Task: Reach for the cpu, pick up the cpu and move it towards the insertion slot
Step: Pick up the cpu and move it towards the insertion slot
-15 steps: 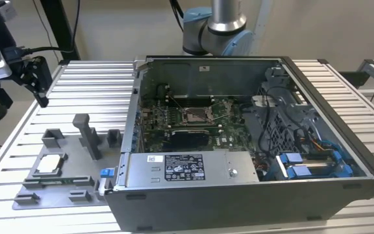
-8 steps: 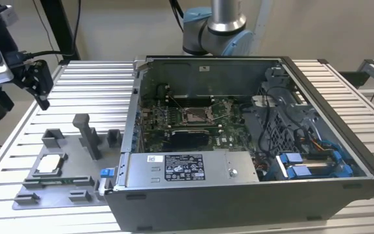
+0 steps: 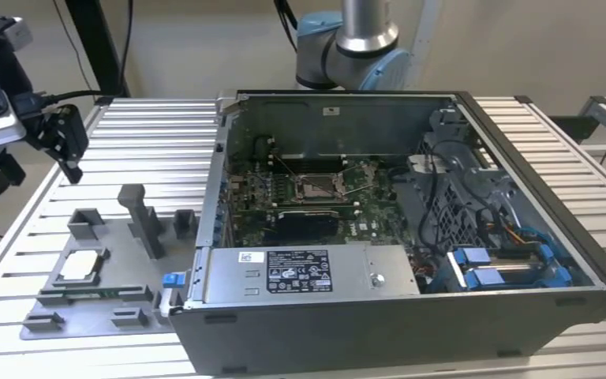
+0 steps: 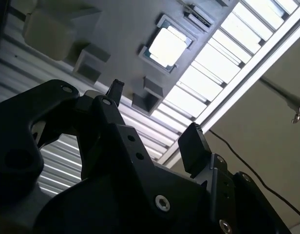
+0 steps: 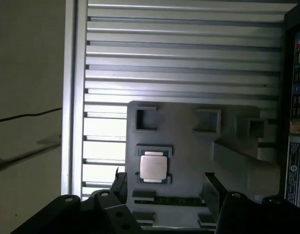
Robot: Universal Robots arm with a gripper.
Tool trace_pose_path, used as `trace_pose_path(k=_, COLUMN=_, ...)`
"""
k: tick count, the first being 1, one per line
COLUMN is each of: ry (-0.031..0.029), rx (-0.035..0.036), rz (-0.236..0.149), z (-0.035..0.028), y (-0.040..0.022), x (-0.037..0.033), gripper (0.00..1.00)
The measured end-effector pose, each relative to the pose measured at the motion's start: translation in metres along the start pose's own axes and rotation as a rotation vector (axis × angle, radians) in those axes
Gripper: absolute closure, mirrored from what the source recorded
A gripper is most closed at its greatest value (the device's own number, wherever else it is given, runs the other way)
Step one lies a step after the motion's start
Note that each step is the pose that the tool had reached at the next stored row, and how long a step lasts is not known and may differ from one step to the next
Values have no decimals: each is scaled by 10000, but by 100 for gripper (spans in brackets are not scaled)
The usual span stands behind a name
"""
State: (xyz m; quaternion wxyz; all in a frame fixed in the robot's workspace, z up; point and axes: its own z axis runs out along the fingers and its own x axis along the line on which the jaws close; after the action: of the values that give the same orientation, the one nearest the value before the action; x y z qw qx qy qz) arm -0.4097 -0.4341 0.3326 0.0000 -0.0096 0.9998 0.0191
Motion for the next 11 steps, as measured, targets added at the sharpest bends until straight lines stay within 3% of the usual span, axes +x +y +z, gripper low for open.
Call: trace_pose_path(k=11, ry=0, rx=-1, rz=-1, z=114, y=-4, x=14, gripper=0)
